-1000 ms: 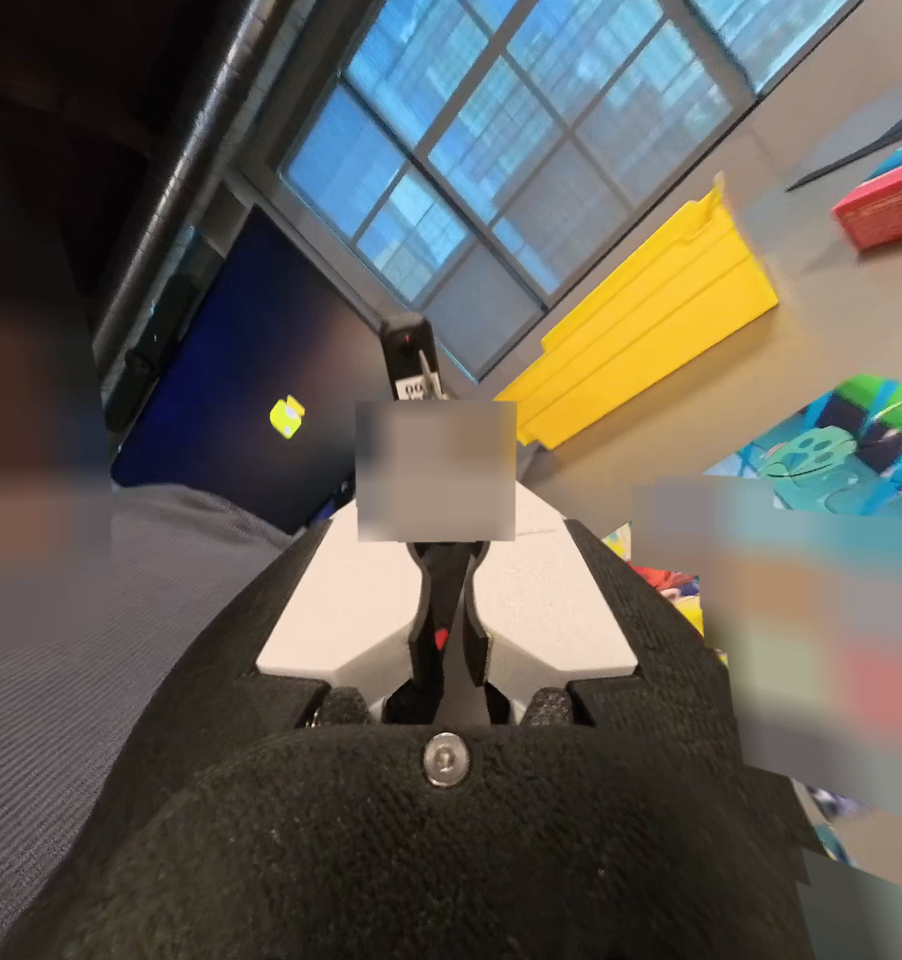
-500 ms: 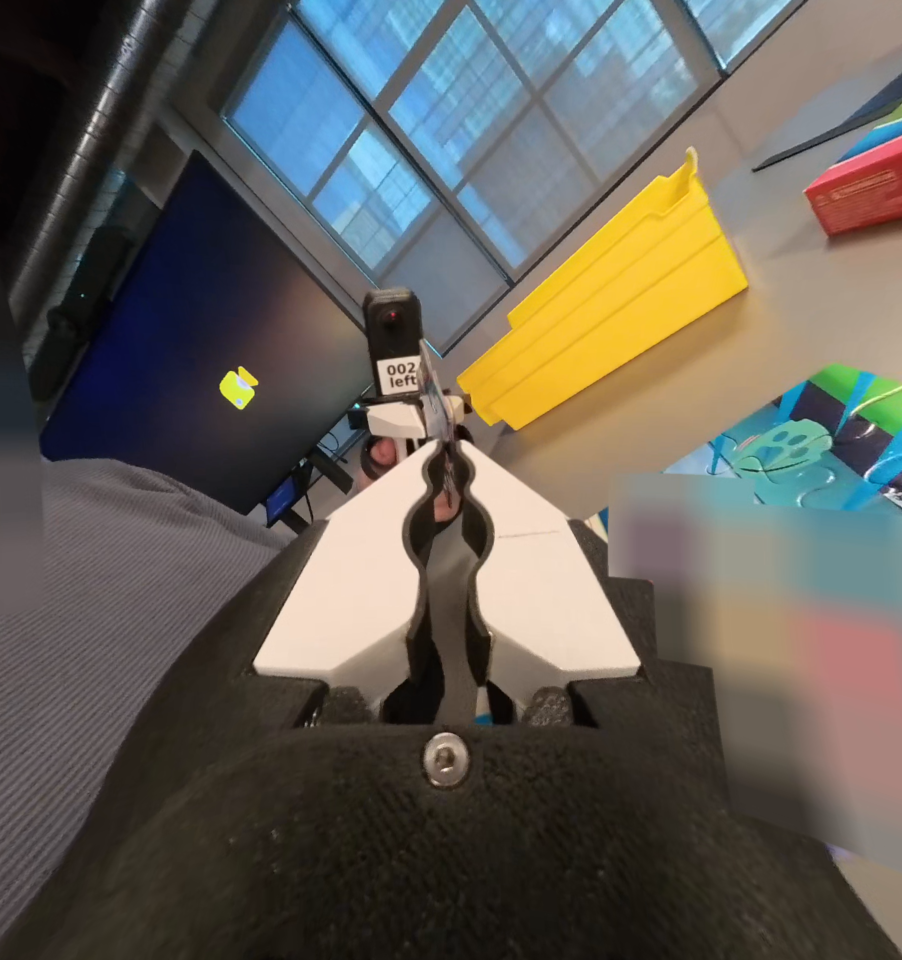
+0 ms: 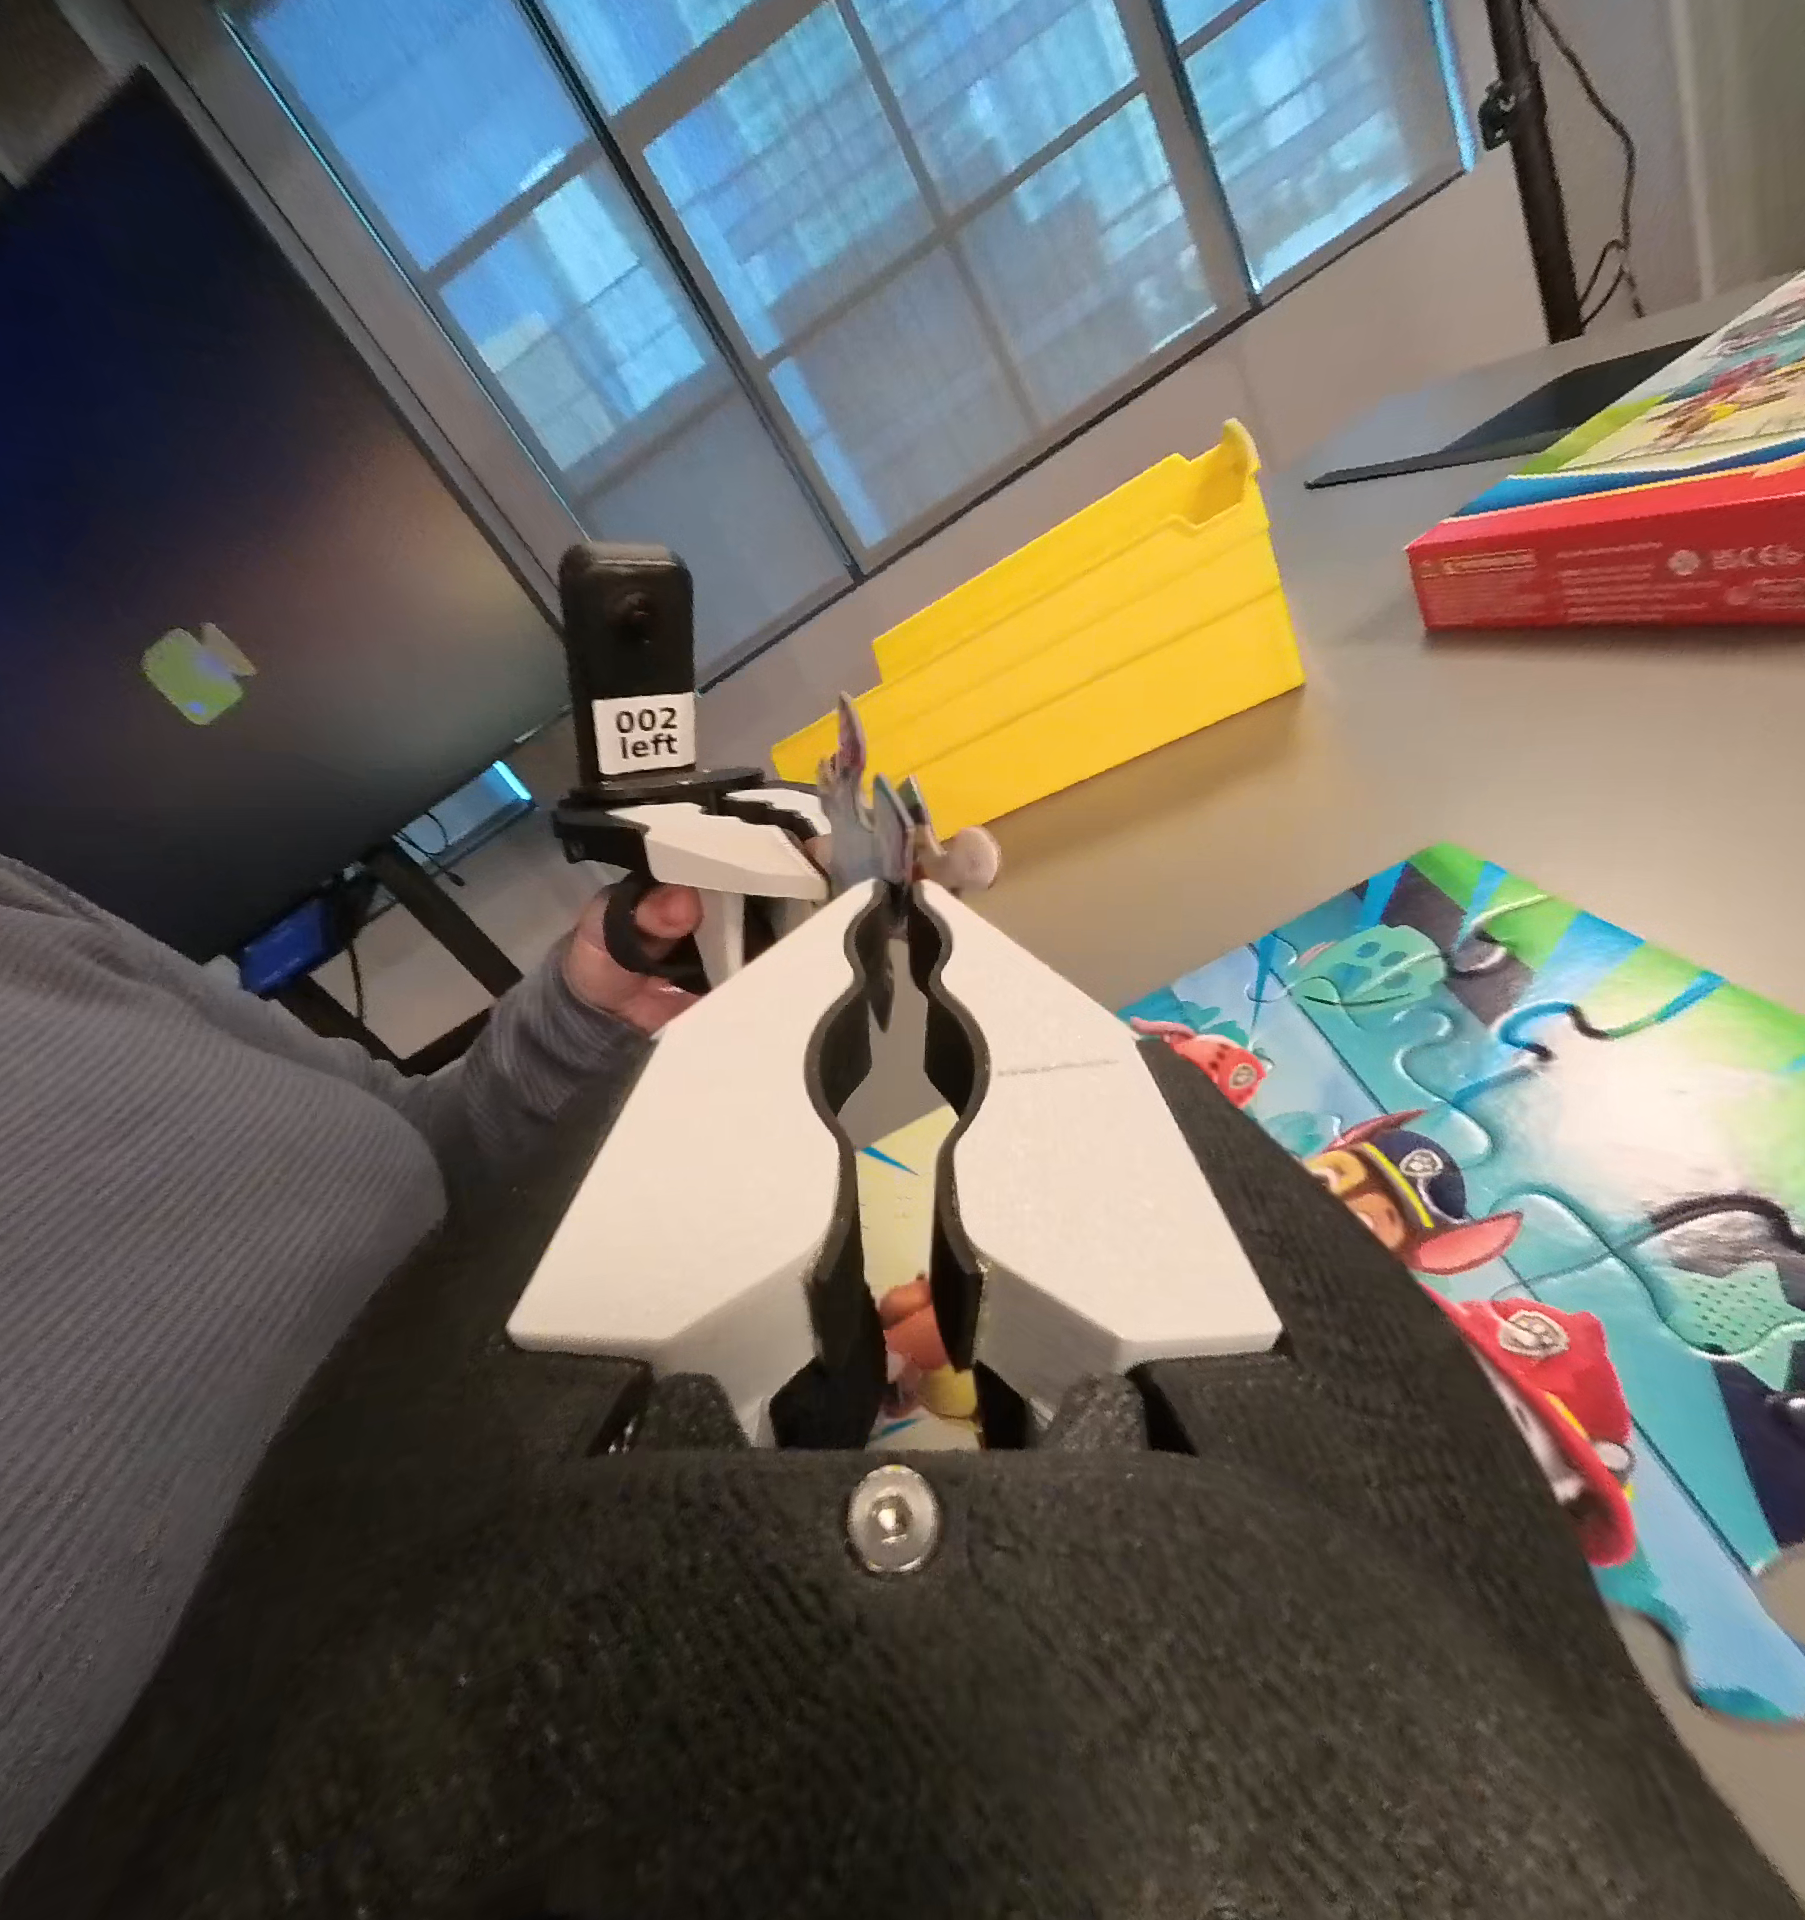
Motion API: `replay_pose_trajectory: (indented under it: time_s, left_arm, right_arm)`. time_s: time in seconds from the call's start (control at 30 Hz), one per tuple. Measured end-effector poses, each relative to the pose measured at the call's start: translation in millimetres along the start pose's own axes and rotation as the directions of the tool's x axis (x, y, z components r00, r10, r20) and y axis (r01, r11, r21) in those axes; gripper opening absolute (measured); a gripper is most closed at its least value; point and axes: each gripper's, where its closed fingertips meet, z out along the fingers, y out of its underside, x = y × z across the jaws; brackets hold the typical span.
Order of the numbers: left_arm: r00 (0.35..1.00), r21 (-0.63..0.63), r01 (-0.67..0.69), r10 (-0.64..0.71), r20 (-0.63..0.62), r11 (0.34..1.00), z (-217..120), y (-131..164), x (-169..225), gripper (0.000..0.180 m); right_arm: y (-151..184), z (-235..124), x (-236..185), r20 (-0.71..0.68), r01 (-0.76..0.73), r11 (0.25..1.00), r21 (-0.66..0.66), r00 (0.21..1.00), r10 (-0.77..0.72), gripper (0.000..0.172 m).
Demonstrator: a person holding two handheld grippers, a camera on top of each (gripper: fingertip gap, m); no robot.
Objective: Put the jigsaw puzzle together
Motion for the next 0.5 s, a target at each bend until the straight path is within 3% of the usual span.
replay_pose_trajectory:
  time_s: [0.17,0.3,0.37,0.5]
  left_arm:
    - [1.0,0.008,0.026,-0.026,0.002,1.0,0,1,-4,0.0]
    - [0.998,0.027,0.05,-0.05,0.027,0.998,-8,2,-16,0.0]
    - [0.996,0.052,0.086,-0.087,0.02,0.995,-14,-1,-20,0.0]
    - [0.986,0.096,0.168,-0.167,-0.012,0.981,-25,-6,-27,0.0]
  right_arm:
    - [-3,-2,-8,0.113,-0.105,0.994,0.036,0.989,0.1,0.0]
    - [-24,-20,-6,0.234,-0.262,0.952,0.159,0.947,0.221,0.0]
    - [-28,-28,1,0.218,-0.27,0.944,0.192,0.949,0.227,0.0]
    - [-34,-37,12,0.074,-0.137,0.962,0.236,0.99,0.123,0.0]
